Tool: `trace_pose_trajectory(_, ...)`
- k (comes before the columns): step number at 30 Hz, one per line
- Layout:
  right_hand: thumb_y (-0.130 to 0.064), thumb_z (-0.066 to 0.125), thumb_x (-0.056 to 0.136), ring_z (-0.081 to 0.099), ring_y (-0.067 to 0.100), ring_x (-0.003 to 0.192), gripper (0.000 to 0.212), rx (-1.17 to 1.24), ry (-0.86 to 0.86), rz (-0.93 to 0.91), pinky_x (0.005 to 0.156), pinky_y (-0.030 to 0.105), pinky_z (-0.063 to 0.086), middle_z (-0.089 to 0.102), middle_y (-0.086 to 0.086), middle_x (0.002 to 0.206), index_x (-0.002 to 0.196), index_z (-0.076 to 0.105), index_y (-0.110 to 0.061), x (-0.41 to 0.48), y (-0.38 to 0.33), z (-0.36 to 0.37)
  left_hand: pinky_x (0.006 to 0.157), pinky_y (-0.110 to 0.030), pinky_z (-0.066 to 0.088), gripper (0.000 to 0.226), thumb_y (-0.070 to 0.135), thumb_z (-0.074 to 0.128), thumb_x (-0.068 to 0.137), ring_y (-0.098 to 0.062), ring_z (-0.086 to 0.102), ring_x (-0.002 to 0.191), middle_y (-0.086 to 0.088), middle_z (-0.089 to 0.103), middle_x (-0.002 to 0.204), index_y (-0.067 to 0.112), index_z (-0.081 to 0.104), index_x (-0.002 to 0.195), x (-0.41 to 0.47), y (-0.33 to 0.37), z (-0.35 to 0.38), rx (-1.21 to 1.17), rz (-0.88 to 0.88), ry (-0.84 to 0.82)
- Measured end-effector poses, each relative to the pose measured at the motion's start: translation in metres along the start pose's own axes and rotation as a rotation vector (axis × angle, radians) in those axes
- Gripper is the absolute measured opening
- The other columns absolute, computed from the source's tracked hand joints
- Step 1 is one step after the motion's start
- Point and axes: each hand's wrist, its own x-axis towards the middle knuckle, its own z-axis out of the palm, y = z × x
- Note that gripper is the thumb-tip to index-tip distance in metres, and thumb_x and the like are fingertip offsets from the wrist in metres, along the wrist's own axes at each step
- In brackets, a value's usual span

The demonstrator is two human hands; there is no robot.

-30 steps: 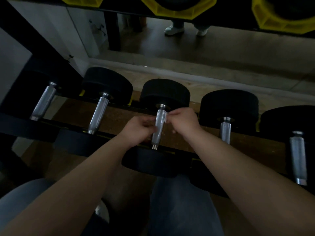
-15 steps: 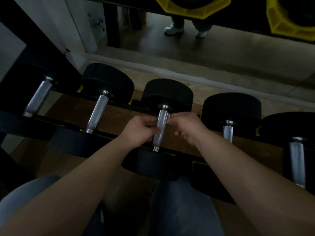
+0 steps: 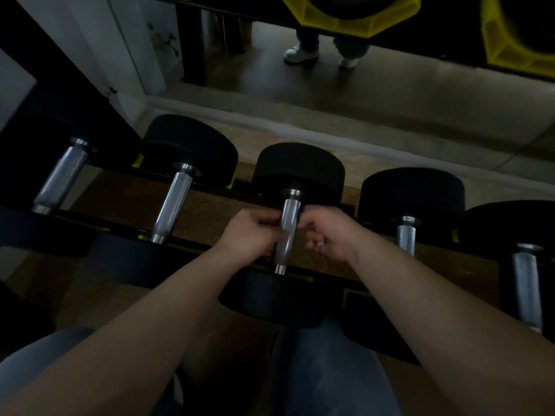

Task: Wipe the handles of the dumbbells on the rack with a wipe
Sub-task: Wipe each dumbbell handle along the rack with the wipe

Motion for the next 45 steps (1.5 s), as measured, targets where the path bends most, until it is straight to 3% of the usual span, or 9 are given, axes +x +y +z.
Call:
trace_pose_trajectory(6, 0.006, 0.049, 0.082, 0.027, 0.009, 0.034, 0.022, -0.455, -0.155, 0.123, 0.045, 0.019, 0.034, 0.038, 0.001, 0.053, 0.077, 0.056, -0.014, -0.007, 0.021, 0.002, 0.069, -0.034, 0.062, 0.039, 0.010, 0.076, 0.083, -0.016, 0.074, 0.089, 0.000, 0.075, 0.102, 0.022, 0.071, 0.120, 0.003, -0.001, 0.001, -0.039, -0.040, 0.016)
trace_pose_trajectory(15, 0.008, 0.046, 0.080, 0.025, 0.009, 0.037, 0.021, 0.133, -0.032, -0.036, 0.040, 0.021, 0.033, 0.041, 0.003, 0.066, 0.083, 0.057, -0.011, -0.001, 0.017, 0.005, 0.091, -0.041, 0.059, 0.016, 0.011, 0.072, 0.088, -0.023, 0.074, 0.094, -0.007, 0.077, 0.098, 0.019, 0.076, 0.101, 0.008, 0.001, 0.001, -0.125, -0.114, -0.002)
trace_pose_trajectory(21, -0.005, 0.058, 0.093, 0.027, 0.007, 0.036, 0.024, 0.108, -0.066, -0.098, 0.045, 0.025, 0.031, 0.039, -0.006, 0.052, 0.072, 0.061, -0.017, -0.008, 0.020, 0.006, 0.052, -0.022, 0.056, 0.016, 0.015, 0.057, 0.100, -0.014, 0.069, 0.063, -0.006, 0.072, 0.079, 0.012, 0.070, 0.091, 0.011, 0.005, -0.002, -0.286, -0.316, -0.080)
trace_pose_trajectory(24, -0.014, 0.067, 0.093, 0.036, 0.004, 0.035, 0.003, 0.052, -0.039, -0.160, 0.044, 0.024, 0.033, 0.052, -0.005, 0.056, 0.092, 0.070, -0.013, -0.010, 0.022, 0.007, 0.063, -0.028, 0.055, 0.014, 0.017, 0.056, 0.101, -0.016, 0.070, 0.075, -0.006, 0.074, 0.090, 0.014, 0.069, 0.103, 0.017, 0.001, -0.001, -0.344, -0.307, -0.118)
trace_pose_trajectory(30, -0.025, 0.077, 0.087, 0.057, 0.009, 0.068, 0.040, -0.067, 0.096, -0.257, 0.047, 0.023, 0.043, 0.070, 0.004, 0.102, 0.125, 0.069, -0.020, -0.005, 0.020, 0.001, 0.066, -0.028, 0.057, 0.014, 0.009, 0.059, 0.098, -0.015, 0.074, 0.078, -0.007, 0.076, 0.093, 0.014, 0.067, 0.109, 0.027, 0.007, 0.000, -0.596, -0.236, -0.012)
trace_pose_trajectory(34, -0.024, 0.076, 0.089, 0.056, 0.006, 0.064, 0.035, -0.081, 0.095, -0.279, 0.047, 0.024, 0.043, 0.065, -0.008, 0.080, 0.122, 0.068, -0.019, -0.006, 0.017, -0.002, 0.088, -0.035, 0.059, 0.014, 0.010, 0.063, 0.096, -0.021, 0.074, 0.091, -0.012, 0.077, 0.101, 0.013, 0.072, 0.106, 0.028, 0.006, -0.014, -0.194, -0.138, -0.110)
trace_pose_trajectory(38, -0.023, 0.074, 0.091, 0.051, -0.001, 0.044, 0.032, -0.085, 0.104, -0.310, 0.045, 0.026, 0.041, 0.055, -0.018, 0.051, 0.121, 0.064, -0.022, -0.006, 0.020, 0.000, 0.059, -0.020, 0.054, 0.012, -0.001, 0.066, 0.090, -0.009, 0.071, 0.066, -0.004, 0.075, 0.078, 0.007, 0.072, 0.098, 0.018, 0.007, -0.024, 0.242, -0.247, -0.328)
trace_pose_trajectory(43, -0.021, 0.073, 0.091, 0.051, -0.001, 0.046, 0.035, -0.063, 0.106, -0.307, 0.044, 0.025, 0.040, 0.056, -0.010, 0.067, 0.125, 0.065, -0.015, -0.007, 0.019, 0.001, 0.084, -0.036, 0.058, 0.018, 0.002, 0.060, 0.095, -0.023, 0.072, 0.090, -0.015, 0.074, 0.100, 0.007, 0.070, 0.110, 0.029, 0.005, -0.010, -0.203, -0.230, -0.111)
trace_pose_trajectory(45, -0.024, 0.073, 0.091, 0.054, 0.003, 0.058, 0.035, -0.084, 0.093, -0.307, 0.046, 0.025, 0.042, 0.059, -0.010, 0.073, 0.125, 0.067, -0.016, -0.007, 0.018, 0.000, 0.080, -0.033, 0.058, 0.017, 0.004, 0.063, 0.095, -0.023, 0.073, 0.087, -0.015, 0.075, 0.098, 0.006, 0.070, 0.110, 0.031, 0.006, -0.004, -0.311, -0.171, -0.026)
